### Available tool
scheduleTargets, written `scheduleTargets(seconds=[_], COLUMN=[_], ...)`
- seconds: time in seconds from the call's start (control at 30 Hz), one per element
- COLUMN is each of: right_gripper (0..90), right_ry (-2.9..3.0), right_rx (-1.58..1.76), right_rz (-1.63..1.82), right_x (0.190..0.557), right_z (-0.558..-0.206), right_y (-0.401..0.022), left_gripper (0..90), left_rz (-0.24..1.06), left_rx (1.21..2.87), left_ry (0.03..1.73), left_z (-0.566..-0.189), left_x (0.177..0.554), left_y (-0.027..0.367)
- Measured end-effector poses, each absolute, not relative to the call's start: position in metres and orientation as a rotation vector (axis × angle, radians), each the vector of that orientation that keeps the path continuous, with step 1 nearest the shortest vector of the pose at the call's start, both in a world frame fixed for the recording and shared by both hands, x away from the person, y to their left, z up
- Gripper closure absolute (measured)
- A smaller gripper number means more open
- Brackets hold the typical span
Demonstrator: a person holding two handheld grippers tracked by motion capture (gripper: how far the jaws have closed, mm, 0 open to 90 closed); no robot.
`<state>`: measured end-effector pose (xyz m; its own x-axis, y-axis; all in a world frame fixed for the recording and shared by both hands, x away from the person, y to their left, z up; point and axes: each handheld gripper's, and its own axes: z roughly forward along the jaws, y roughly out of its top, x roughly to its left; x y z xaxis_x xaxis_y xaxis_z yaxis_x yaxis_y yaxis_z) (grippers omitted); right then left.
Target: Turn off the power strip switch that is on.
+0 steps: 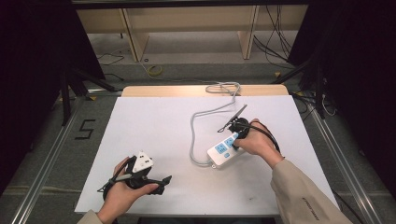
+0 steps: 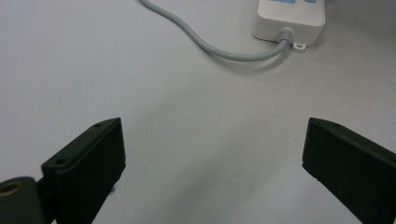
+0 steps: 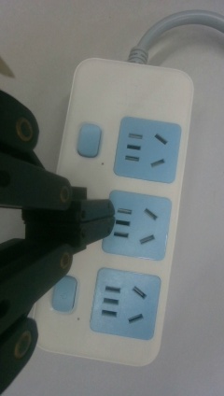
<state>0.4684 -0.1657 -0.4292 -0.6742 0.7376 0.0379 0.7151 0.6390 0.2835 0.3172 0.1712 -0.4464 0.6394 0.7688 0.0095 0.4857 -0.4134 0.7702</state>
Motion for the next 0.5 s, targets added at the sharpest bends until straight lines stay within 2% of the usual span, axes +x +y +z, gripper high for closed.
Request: scheduleTargets(seconds=[0.5], right_gripper=[90.0], right_ry=[2.752], right_rx=[1.212], right_rz=[0.444], right_x=[0.4656], right_z=[-0.4252], right_y=[-0.1639], left_gripper=[5.5], left_rz=[0.466], left_rx=[2.088], left_ry=[0.978], left_z=[-0.4466], left_x=[0.3176], left_y=[0.1715])
